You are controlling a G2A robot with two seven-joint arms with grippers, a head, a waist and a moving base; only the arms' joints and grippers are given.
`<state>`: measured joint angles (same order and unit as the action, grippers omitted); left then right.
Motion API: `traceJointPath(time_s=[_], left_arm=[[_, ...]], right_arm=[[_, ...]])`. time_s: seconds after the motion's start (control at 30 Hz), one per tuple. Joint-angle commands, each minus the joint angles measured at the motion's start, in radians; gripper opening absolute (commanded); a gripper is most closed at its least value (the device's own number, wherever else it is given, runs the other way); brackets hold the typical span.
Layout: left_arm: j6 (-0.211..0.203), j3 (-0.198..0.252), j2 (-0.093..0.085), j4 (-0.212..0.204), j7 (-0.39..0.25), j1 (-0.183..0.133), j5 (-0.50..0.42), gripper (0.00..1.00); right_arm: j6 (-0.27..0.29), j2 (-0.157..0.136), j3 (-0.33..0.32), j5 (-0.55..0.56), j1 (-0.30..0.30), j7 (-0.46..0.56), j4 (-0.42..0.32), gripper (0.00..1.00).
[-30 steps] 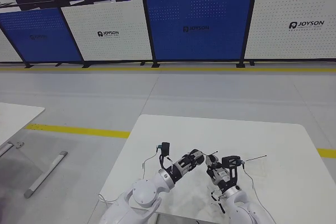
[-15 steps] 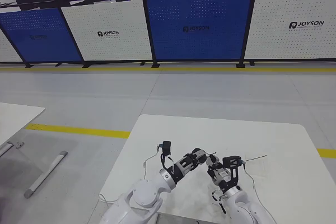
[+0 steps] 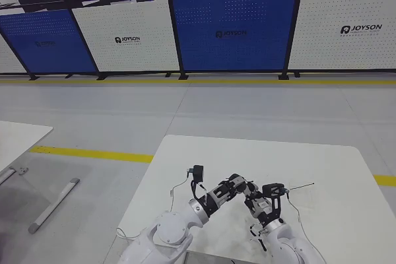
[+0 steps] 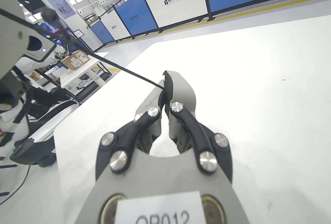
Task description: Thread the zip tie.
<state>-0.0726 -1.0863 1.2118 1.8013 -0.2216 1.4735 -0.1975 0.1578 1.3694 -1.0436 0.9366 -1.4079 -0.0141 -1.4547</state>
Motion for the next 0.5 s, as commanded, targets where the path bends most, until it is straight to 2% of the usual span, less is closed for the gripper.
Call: traceJointPath(time_s=[0.0, 0.47], left_arm=[[0.0, 0.0, 0.0, 0.001, 0.0, 0.0, 0.001, 0.0], [-0.006, -0.001, -0.001, 0.02, -0.001, 0.01, 0.006, 0.0]], right_arm=[[0.0, 0.0, 0.0, 0.002, 0.0, -0.001, -0.001, 0.0], [0.002, 0.001, 0.002, 0.005, -0.002, 0.001, -0.003, 0.0]])
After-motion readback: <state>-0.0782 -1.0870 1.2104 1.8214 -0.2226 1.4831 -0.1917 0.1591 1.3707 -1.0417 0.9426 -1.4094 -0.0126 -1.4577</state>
